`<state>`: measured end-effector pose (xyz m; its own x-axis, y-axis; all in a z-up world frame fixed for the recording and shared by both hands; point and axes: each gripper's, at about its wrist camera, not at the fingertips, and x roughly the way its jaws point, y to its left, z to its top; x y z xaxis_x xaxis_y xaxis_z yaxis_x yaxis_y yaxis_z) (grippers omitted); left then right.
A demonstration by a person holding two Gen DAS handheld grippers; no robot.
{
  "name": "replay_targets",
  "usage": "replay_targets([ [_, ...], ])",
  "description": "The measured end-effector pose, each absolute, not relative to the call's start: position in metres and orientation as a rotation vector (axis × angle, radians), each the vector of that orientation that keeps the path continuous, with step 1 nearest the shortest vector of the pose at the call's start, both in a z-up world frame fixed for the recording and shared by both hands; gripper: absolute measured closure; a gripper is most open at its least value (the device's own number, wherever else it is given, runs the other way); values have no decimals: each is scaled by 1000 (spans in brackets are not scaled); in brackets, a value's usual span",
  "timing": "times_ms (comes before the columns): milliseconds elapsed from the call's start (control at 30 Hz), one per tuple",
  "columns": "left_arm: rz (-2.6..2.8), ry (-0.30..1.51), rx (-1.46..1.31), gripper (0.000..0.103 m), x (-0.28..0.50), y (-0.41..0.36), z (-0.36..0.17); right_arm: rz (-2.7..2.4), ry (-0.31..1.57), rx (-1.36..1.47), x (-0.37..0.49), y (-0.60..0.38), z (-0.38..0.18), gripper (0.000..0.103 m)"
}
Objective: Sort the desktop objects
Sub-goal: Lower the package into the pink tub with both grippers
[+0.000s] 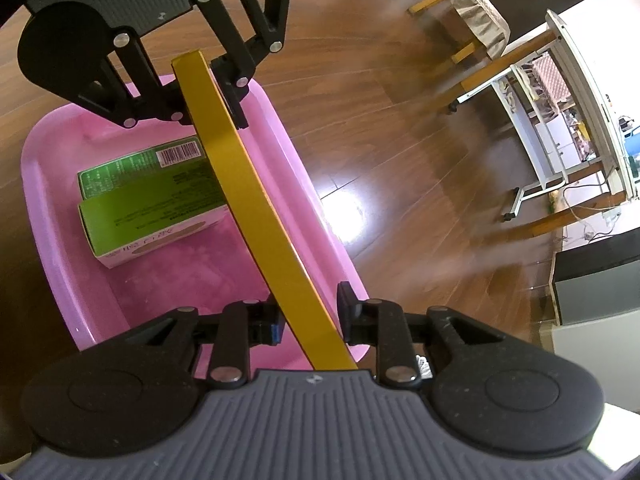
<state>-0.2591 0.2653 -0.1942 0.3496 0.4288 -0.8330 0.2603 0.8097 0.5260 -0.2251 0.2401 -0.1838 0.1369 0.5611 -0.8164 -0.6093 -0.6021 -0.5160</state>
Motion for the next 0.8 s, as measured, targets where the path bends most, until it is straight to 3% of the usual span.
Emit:
replay_targets([
  [700,160,1270,658,76,-258,268,-201,1591,39,-1460,-222,240,-187,75],
  [800,179,1266,653,71,-259,271,-200,1582,32,-1448,-222,239,-187,72],
])
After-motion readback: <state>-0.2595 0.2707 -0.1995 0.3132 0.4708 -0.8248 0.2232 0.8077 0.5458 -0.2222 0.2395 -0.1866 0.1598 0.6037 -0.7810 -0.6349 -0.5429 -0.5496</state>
